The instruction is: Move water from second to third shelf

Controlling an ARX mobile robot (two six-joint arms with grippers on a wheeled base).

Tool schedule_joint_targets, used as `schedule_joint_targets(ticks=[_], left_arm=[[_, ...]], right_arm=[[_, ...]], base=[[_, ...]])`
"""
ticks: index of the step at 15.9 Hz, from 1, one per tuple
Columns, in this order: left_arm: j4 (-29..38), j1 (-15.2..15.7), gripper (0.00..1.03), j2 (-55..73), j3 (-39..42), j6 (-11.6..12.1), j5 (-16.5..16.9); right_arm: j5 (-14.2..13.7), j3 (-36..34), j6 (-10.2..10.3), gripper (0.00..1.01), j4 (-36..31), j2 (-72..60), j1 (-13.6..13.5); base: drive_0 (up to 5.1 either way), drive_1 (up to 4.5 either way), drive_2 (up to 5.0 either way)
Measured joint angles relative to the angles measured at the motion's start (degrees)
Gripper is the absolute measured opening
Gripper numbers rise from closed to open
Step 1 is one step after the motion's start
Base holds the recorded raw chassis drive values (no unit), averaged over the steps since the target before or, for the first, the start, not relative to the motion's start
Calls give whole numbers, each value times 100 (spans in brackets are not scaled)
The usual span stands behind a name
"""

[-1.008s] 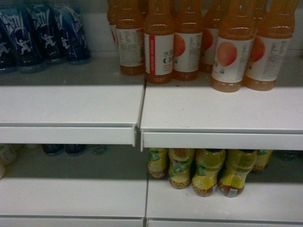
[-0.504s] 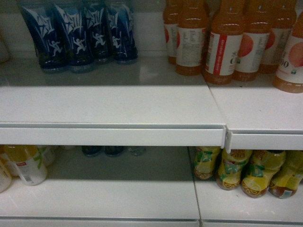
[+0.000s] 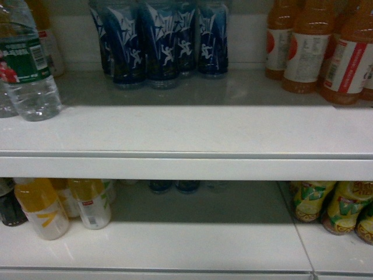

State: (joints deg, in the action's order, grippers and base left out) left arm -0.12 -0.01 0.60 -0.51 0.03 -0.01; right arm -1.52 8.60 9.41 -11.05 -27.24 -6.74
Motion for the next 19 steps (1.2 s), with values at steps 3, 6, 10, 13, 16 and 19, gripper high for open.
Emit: schedule_joint_targets(ticks=[3,6,10,13,16,19], left_arm=[[-11,0,98,0,0,0,0],[-4,0,98,0,0,0,0],[-15,0,98,0,0,0,-2],[-7,0,98,0,0,0,2],[-13,0,98,0,0,0,-4],[-4,0,98,0,0,0,-2]], right_arm=[[0,0,-2,35,2,-2,0],[2,0,-2,35,-11,0,0],[9,0,-2,35,20,-2,0],[-2,0,-2,35,-4,0,0],[26,0,-2,35,2,0,0],[-17,0,-2,35,22,-2,2]], base=[[-488,249,249],[-488,249,249],[-488,249,249],[-488,249,249],[-488,249,249],[-488,249,249]])
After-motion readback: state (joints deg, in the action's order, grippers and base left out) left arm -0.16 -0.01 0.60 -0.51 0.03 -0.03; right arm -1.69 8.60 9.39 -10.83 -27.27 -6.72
